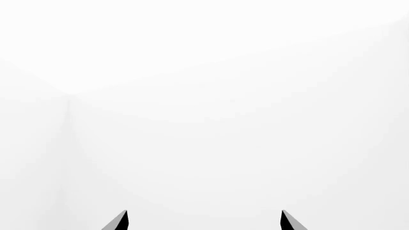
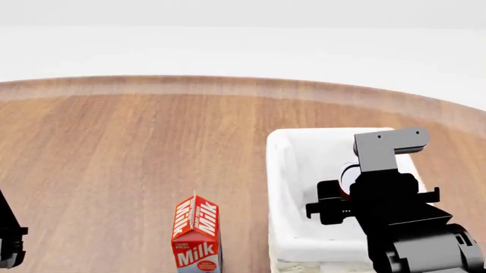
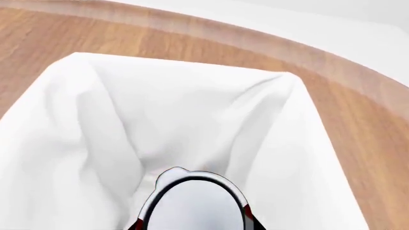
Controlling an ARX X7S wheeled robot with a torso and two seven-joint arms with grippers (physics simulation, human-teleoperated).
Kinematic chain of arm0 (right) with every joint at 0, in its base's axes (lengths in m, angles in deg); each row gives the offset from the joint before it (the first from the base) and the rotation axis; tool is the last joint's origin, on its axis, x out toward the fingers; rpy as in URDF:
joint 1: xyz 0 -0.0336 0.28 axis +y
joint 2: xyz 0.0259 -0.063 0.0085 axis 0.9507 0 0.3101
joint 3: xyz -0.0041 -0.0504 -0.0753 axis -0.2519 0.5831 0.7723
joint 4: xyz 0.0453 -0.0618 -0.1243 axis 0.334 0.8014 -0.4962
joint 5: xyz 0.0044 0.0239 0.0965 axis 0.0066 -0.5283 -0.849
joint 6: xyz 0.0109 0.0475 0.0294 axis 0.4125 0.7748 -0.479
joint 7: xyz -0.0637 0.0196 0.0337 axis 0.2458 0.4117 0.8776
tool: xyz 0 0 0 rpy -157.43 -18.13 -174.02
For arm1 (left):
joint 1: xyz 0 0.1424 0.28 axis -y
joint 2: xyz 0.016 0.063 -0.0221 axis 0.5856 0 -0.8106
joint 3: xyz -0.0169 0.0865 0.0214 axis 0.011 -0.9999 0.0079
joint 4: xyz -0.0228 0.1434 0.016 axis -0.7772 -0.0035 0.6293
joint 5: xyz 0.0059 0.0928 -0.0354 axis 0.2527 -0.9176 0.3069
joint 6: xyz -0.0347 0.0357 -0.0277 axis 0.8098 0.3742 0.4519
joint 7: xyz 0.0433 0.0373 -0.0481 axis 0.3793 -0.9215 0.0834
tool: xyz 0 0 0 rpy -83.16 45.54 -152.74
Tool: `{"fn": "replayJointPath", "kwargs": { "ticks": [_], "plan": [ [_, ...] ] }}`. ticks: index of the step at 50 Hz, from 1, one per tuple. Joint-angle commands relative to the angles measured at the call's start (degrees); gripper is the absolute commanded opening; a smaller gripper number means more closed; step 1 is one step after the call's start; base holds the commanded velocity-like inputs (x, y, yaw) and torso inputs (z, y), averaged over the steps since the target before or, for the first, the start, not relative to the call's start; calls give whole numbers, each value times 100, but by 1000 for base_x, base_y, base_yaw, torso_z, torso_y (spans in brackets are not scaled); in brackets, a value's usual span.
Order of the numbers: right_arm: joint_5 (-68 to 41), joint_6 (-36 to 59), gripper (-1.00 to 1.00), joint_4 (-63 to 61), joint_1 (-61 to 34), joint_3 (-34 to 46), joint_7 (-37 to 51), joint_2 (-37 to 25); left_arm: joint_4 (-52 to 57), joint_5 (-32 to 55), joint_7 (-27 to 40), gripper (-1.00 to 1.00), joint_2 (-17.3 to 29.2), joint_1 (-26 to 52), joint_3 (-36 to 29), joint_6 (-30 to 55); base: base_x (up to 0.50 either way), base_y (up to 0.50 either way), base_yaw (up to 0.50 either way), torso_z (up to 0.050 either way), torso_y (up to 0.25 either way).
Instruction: Pick up the alphabet soup and the tomato sauce, and put them in the basket.
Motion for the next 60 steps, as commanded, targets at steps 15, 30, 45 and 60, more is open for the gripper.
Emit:
{"fn": "replayJointPath", "kwargs": {
  "ticks": [15,30,45,60],
  "plan": [
    [132,103,100,-111,-32,-41,11,-31,130,60,27,100,19,94,-17,195,0,0,0,0,0],
    [179,-407,100,-466,70,-224,216,-139,111,46,54,100,26,63,-37,150,0,0,0,0,0],
    [340,-1778,100,-1492,398,-670,625,-400,88,60,66,100,35,77,-46,136,0,0,0,0,0],
    [522,-2871,100,-2310,729,-1040,947,-579,131,78,72,100,59,113,-58,193,0,0,0,0,0]
  ]
}}
